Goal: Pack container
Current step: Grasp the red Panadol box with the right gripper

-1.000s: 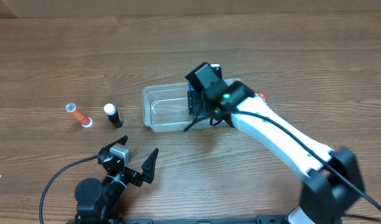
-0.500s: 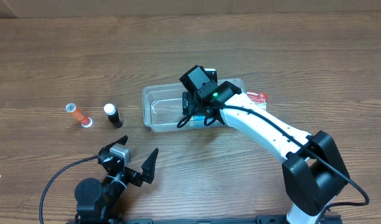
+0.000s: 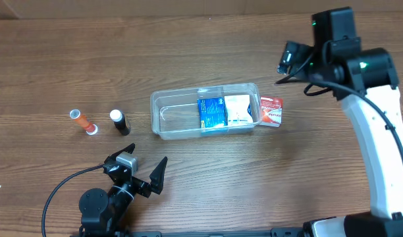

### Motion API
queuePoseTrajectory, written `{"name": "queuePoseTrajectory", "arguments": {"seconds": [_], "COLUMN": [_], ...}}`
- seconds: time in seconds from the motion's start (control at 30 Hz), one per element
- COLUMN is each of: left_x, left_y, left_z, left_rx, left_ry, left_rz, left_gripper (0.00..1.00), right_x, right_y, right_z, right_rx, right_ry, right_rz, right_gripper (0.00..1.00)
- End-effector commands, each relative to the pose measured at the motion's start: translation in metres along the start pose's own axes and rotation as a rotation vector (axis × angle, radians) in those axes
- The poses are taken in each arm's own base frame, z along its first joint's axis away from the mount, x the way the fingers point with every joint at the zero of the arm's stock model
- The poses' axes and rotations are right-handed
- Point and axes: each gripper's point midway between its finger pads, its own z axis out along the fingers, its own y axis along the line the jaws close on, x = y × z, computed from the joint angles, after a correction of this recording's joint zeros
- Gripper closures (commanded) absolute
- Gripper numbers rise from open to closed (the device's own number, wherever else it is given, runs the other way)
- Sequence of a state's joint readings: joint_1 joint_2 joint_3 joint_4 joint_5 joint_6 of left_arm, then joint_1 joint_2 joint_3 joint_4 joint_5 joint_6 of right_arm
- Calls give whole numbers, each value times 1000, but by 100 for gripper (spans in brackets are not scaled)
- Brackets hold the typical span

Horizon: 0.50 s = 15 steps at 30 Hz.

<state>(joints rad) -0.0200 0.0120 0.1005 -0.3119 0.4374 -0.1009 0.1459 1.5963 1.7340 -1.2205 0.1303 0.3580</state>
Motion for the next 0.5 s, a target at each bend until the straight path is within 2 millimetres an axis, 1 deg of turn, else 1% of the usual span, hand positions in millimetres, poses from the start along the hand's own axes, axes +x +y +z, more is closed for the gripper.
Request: {"name": "queuePoseTrajectory", "arguments": {"seconds": [0.0,0.03,0.07,0.1,0.13,0.17,0.2,0.3,0.37,0.4,0.47], "left_x": [0,0,0,0,0,0,0,0,0,0,0], "left_y": [-2,-2,-2,-2,-2,-2,-2,-2,-2,-2,-2], "left_z": [0,0,0,0,0,0,0,0,0,0,0], "left_rx": [8,8,8,8,8,8,8,7,8,8,8], "left_ry": [-6,-6,-6,-6,-6,-6,-6,-6,-6,-6,-6], "left_rz": [20,20,20,20,20,20,20,20,20,20,20], "left_gripper": [0,0,0,0,0,0,0,0,0,0,0], "right_x": [42,55,71,86,101,115,124,141,150,154,152], "right_y": [-23,-21,-22,-23,-18,-11,-9,-7,-10,-14,-19], "right_z": [85,105,128,145,160,170,177,194,205,207,209], "right_rx": [21,8,24,27,-1,-45,-46,-59,-62,-51,-25], "right_ry": [237,285,341,384,421,453,469,474,463,463,453], "right_rz": [-55,-71,-78,-83,-101,-127,-141,-151,-152,-151,-152], "right_gripper": [6,6,6,5,5,5,5,2,2,3,10]}}
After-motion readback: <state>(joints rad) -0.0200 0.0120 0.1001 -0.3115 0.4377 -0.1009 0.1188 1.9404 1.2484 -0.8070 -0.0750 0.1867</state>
